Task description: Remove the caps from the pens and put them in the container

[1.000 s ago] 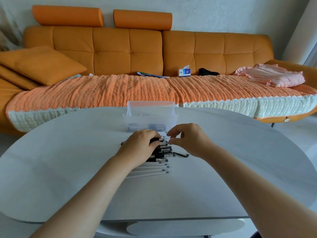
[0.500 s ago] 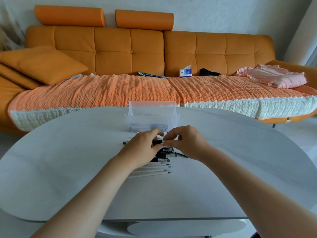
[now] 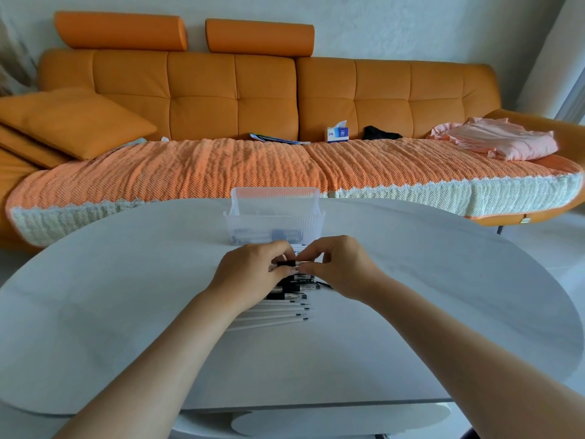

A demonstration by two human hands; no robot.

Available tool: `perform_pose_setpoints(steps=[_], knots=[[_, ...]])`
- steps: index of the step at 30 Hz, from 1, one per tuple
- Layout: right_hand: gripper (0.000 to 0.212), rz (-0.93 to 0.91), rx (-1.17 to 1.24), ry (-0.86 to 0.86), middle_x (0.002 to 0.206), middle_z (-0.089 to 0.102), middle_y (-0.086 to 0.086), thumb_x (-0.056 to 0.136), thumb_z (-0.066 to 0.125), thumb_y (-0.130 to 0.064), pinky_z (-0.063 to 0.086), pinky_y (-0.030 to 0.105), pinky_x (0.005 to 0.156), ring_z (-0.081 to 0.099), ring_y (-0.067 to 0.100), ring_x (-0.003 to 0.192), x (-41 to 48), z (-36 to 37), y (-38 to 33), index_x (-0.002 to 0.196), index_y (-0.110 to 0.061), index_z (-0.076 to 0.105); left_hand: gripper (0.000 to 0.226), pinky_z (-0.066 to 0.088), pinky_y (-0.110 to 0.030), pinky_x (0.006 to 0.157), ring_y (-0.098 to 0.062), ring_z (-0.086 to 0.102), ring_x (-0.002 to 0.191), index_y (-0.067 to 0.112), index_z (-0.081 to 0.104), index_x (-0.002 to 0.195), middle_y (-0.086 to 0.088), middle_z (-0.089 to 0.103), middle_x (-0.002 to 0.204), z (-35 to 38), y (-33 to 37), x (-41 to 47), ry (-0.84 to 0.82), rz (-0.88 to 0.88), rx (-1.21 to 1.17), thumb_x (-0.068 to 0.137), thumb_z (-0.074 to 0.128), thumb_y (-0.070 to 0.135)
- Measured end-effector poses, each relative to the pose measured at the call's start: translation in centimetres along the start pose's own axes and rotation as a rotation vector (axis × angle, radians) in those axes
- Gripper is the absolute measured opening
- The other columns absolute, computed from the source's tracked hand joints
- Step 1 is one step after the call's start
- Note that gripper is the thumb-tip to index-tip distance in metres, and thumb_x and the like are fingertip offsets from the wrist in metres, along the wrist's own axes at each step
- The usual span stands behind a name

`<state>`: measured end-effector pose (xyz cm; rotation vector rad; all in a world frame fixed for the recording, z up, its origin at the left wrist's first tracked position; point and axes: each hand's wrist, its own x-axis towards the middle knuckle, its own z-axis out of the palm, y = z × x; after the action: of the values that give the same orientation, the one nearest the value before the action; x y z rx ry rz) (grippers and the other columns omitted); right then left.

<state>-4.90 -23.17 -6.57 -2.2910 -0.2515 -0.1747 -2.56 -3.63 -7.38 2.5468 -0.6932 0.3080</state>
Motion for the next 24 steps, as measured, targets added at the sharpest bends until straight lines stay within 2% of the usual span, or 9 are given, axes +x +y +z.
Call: perform_pose_setpoints(steps=[3, 5, 7, 10, 12, 15, 17, 20, 24], knots=[[0.011, -0.007, -0.029, 0.019, 0.075, 0.066, -0.021, 0.085, 0.077, -0.024, 0.038, 0.015, 0.048, 0.049, 0.003, 0.048, 0.1, 0.1, 0.3, 0.085, -0.035, 0.072, 0.010, 0.050, -0.030, 0.073, -0.004, 0.059, 0.085, 0.036, 0.061, 0.092, 0.018, 0.065, 0.089, 0.4, -0.1, 0.2, -0.068, -0.055, -0.162, 0.087, 0.067, 0.041], [0.007, -0.015, -0.037, 0.019, 0.077, 0.067, -0.021, 0.085, 0.076, -0.027, 0.038, 0.017, 0.050, 0.049, 0.003, 0.048, 0.2, 0.0, 0.4, 0.086, -0.033, 0.073, 0.008, 0.049, -0.027, 0.077, -0.002, 0.060, 0.089, 0.035, 0.063, 0.092, 0.017, 0.066, 0.090, 0.6, -0.2, 0.3, -0.091, -0.069, -0.219, 0.088, 0.067, 0.040], [0.004, -0.023, -0.073, -0.009, 0.071, 0.065, -0.023, 0.088, 0.073, -0.032, 0.035, 0.015, 0.049, 0.050, 0.001, 0.048, 0.1, -0.4, 0.5, 0.089, -0.029, 0.075, 0.008, 0.048, -0.024, 0.077, -0.001, 0.060, 0.088, 0.034, 0.064, 0.094, 0.016, 0.066, 0.089, 0.5, -0.1, 0.4, -0.109, -0.070, -0.244, 0.090, 0.064, 0.041], [0.020, -0.004, -0.184, -0.096, 0.055, 0.060, -0.021, 0.093, 0.064, -0.040, 0.030, 0.014, 0.046, 0.050, -0.004, 0.047, -0.1, -0.9, 0.5, 0.086, -0.024, 0.074, 0.011, 0.045, -0.023, 0.071, 0.000, 0.060, 0.081, 0.036, 0.064, 0.086, 0.015, 0.066, 0.084, 0.3, 0.1, 0.4, -0.145, -0.030, -0.233, 0.094, 0.059, 0.030], [0.030, 0.010, -0.213, -0.145, 0.062, 0.063, -0.011, 0.096, 0.059, -0.045, 0.030, 0.014, 0.046, 0.049, -0.004, 0.047, -0.1, -1.1, 0.6, 0.084, -0.021, 0.072, 0.011, 0.048, -0.028, 0.072, -0.002, 0.060, 0.081, 0.034, 0.067, 0.089, 0.015, 0.067, 0.086, 0.3, 0.1, 0.4, -0.149, -0.008, -0.214, 0.094, 0.060, 0.027], [0.020, -0.029, -0.274, -0.145, 0.089, 0.066, -0.016, 0.089, 0.066, -0.047, 0.036, 0.016, 0.057, 0.052, -0.012, 0.060, -0.1, -1.1, 0.7, 0.100, -0.031, 0.070, 0.009, 0.052, -0.034, 0.076, -0.004, 0.061, 0.083, 0.036, 0.068, 0.096, 0.017, 0.067, 0.088, 0.3, 0.1, 0.4, -0.124, -0.014, -0.171, 0.093, 0.060, 0.032], [0.018, -0.074, -0.311, -0.090, 0.095, 0.064, -0.018, 0.086, 0.071, -0.042, 0.037, 0.018, 0.062, 0.051, -0.016, 0.067, 0.1, -1.1, 0.8, 0.100, -0.033, 0.067, 0.008, 0.052, -0.034, 0.076, -0.004, 0.060, 0.086, 0.039, 0.066, 0.098, 0.021, 0.066, 0.090, 0.4, 0.1, 0.4, -0.101, -0.015, -0.128, 0.092, 0.060, 0.038], [0.010, -0.112, -0.313, -0.059, 0.088, 0.063, -0.018, 0.086, 0.071, -0.039, 0.038, 0.019, 0.061, 0.053, -0.009, 0.069, 0.2, -1.3, 1.1, 0.088, -0.031, 0.067, 0.008, 0.051, -0.033, 0.076, -0.004, 0.059, 0.088, 0.041, 0.065, 0.098, 0.024, 0.065, 0.092, 0.4, 0.3, 0.4, -0.072, 0.003, -0.112, 0.091, 0.062, 0.040], [0.026, -0.087, -0.373, -0.134, 0.093, 0.066, -0.012, 0.096, 0.055, -0.047, 0.047, 0.031, 0.070, 0.056, 0.006, 0.078, 0.1, -1.4, 1.3, 0.094, -0.028, 0.073, 0.008, 0.051, -0.030, 0.076, -0.001, 0.060, 0.089, 0.038, 0.068, 0.095, 0.024, 0.065, 0.092, 0.4, 0.4, 0.4, -0.060, 0.043, -0.129, 0.088, 0.067, 0.033]])
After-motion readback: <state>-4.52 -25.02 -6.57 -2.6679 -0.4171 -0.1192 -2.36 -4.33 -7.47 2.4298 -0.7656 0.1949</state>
